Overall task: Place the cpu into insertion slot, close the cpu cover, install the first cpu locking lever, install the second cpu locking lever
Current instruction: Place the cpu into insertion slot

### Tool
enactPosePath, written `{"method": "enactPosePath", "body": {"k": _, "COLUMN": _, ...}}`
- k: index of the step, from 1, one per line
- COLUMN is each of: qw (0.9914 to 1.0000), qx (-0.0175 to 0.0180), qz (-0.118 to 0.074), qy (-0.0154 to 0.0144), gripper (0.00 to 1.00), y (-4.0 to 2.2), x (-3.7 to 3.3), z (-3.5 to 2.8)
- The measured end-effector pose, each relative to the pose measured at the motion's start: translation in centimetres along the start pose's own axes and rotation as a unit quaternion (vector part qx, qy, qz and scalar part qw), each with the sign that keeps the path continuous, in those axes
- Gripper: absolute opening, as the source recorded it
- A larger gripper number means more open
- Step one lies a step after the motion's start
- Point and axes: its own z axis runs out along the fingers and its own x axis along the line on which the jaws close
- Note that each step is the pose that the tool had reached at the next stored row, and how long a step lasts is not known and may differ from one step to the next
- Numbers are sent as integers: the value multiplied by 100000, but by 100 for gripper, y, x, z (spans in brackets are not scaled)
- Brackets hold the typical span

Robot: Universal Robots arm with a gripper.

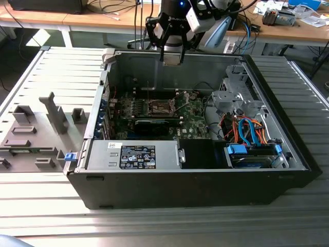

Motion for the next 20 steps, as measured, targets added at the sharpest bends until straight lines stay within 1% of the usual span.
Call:
{"method": "enactPosePath", "body": {"k": 1, "qw": 100000, "qx": 0, "qz": -2, "qy": -1, "gripper": 54, "y": -1, "x": 0, "z": 17}}
{"method": "enactPosePath", "body": {"k": 5, "qw": 100000, "qx": 4, "qz": -2, "qy": -1, "gripper": 54, "y": -2, "x": 0, "z": 22}}
{"method": "enactPosePath", "body": {"k": 7, "qw": 100000, "qx": 20, "qz": 0, "qy": -1, "gripper": 54, "y": -3, "x": 0, "z": 46}}
{"method": "enactPosePath", "body": {"k": 11, "qw": 100000, "qx": 31, "qz": -1, "qy": 0, "gripper": 54, "y": -4, "x": 0, "z": 52}}
{"method": "enactPosePath", "body": {"k": 13, "qw": 100000, "qx": 106, "qz": 1, "qy": -2, "gripper": 54, "y": -8, "x": 0, "z": 106}}
{"method": "enactPosePath", "body": {"k": 17, "qw": 100000, "qx": 107, "qz": 1, "qy": -3, "gripper": 54, "y": -8, "x": 1, "z": 111}}
{"method": "enactPosePath", "body": {"k": 19, "qw": 100000, "qx": 109, "qz": 1, "qy": -2, "gripper": 54, "y": -11, "x": 17, "z": 155}}
{"method": "enactPosePath", "body": {"k": 20, "qw": 100000, "qx": 108, "qz": -1, "qy": -2, "gripper": 54, "y": -11, "x": 17, "z": 156}}
